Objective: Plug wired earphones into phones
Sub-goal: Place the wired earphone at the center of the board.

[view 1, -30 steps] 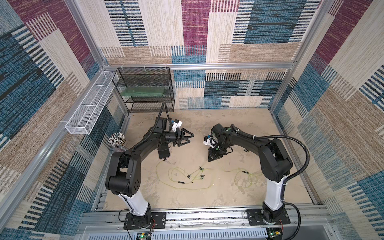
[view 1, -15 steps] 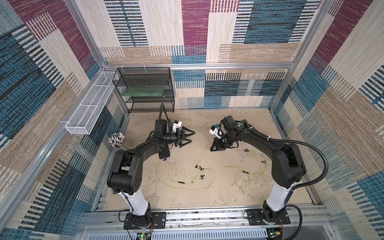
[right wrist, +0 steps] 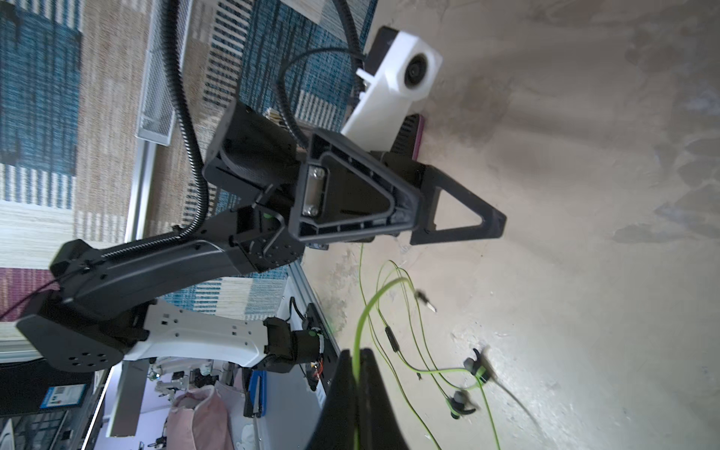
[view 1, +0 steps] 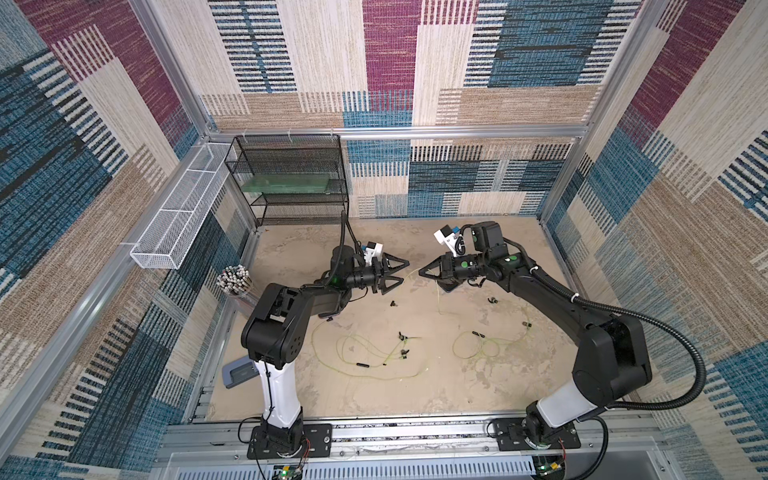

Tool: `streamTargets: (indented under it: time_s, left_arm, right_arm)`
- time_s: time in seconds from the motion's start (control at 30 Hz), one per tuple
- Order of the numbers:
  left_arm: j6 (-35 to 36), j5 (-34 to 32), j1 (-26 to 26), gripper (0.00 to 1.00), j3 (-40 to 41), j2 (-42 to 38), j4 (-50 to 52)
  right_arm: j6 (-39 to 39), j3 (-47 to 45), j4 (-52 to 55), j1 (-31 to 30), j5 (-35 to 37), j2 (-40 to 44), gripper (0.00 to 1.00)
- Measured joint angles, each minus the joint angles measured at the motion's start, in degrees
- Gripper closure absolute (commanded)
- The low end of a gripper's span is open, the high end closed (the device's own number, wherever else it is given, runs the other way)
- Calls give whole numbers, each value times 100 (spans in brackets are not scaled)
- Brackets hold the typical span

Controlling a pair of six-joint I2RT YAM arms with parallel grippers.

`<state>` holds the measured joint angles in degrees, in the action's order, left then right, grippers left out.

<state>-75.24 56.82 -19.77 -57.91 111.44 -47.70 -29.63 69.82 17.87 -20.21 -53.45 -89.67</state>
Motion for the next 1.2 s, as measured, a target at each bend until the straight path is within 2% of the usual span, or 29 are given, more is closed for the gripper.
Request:
streamTargets:
  time_s: [0.13,0.23,0.43,0.53,0.6,0.8,0.93,1.03,1.2]
  left_arm:
    - [-348,-146,-37,17,0,195,-494]
    - [-597,-79,-175,20,-17,310,-839]
    - [-979,85,-431,33,-31,507,-1449]
    - [-1213,190,-448,35,-4,614,-1768]
    - [-1333,190,-450,35,2,660,-1886]
    - [-1342,188,-426,21,48,671,-1937]
    - [-855,155,-402,17,39,459,-1165]
    - [-240,31,-387,16,-92,208,-293]
    - [404,35,-205,16,-378,94,719]
  right_arm:
    - [-245,-188,-457,144,-98,98,100]
    - [-476,-498,-765,313,-59,162,100]
    - [-855,-966,-1285,601,109,323,100]
    - [-1080,-1261,-1567,826,221,459,100]
    - [-1226,-1464,-1740,962,264,549,100]
    - [-1200,-1663,-1663,1058,411,704,100]
    - [-859,-1825,-984,1058,789,938,95]
    - [-660,-2122,-350,1012,1287,1237,83]
    - [-518,-2315,859,555,2293,1506,37]
